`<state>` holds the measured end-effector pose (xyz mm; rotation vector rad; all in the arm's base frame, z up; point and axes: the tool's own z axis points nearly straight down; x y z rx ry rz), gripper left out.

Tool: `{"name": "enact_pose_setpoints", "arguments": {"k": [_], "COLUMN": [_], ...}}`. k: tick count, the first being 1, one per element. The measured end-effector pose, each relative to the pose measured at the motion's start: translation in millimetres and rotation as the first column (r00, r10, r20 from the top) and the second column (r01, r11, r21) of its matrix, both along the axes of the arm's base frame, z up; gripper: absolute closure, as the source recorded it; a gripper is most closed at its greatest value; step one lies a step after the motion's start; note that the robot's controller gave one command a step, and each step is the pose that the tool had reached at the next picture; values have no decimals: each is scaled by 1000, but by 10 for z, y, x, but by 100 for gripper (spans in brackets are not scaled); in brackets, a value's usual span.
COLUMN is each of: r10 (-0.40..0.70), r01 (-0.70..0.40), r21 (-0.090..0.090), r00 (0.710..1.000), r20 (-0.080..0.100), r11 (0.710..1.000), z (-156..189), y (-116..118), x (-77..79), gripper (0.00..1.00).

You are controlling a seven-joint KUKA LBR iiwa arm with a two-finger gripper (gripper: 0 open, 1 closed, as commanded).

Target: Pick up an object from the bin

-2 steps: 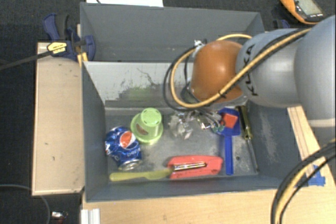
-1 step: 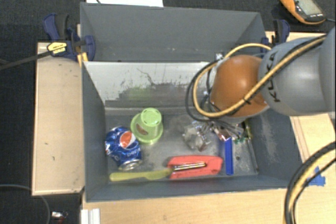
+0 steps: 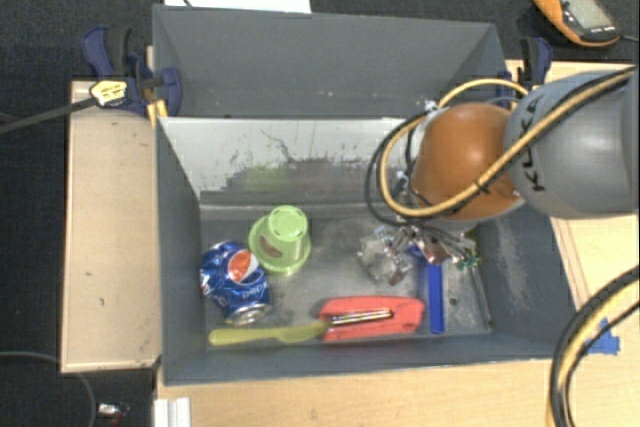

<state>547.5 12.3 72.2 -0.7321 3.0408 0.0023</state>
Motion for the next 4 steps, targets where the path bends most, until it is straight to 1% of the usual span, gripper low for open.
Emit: {"name": "enact_pose_setpoints", "arguments": {"k": [1,2,3,4], "r10": [18,34,31,156], "r01": [-18,-34,-31,-156], "r21": [2,1,0,2], "r00": [1000,999,1000,988], "r20": [3,0,4,5], "r11": [1000,999,1000,988], "z": [-4,20,9,-4], "y": [114,-284,-512,-894], "x": [56,-44,-9,-271], "gripper": [100,100,100,100]}}
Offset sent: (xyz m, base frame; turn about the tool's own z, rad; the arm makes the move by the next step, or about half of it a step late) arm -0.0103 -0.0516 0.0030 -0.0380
